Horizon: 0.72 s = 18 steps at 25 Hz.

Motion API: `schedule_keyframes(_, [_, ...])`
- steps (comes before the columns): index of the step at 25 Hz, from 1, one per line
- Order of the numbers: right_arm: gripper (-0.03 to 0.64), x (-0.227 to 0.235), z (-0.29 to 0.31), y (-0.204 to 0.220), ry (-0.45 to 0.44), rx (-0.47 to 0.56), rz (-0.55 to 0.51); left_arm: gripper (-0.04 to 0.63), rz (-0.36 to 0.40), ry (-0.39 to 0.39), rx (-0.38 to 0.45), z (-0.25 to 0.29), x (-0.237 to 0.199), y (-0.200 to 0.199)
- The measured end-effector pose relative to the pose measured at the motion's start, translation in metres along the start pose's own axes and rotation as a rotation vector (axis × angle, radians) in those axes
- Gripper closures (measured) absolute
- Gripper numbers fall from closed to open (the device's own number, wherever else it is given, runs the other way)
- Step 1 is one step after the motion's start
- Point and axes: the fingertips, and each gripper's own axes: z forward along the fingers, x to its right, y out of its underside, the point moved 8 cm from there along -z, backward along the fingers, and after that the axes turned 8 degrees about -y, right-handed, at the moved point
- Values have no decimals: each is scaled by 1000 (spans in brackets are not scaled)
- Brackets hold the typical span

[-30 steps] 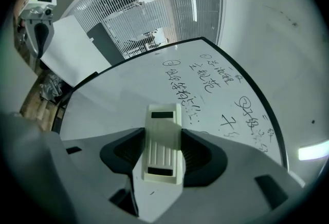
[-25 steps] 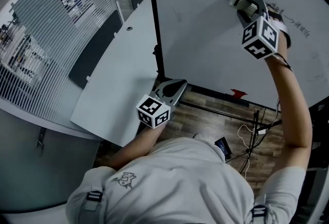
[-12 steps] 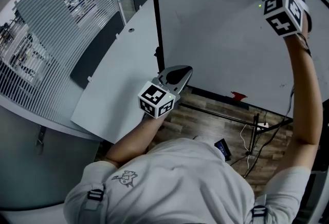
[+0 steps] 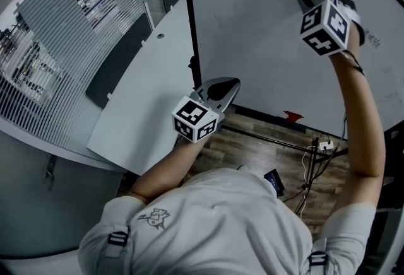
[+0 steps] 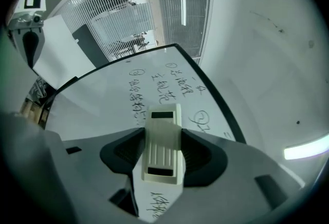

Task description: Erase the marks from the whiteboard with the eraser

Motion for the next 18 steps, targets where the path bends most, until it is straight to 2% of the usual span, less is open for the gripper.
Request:
schedule_keyframes(10, [385, -105, 27, 1, -130, -26, -91, 591, 2, -4, 4, -5, 6, 0])
schedule_keyframes(15, [383, -103, 28, 1, -152, -36, -101, 591, 7, -11, -13, -7, 9, 4])
schedule_keyframes(18, [383, -88, 26, -1, -121, -44, -113, 591, 10, -6, -30, -6, 12, 3])
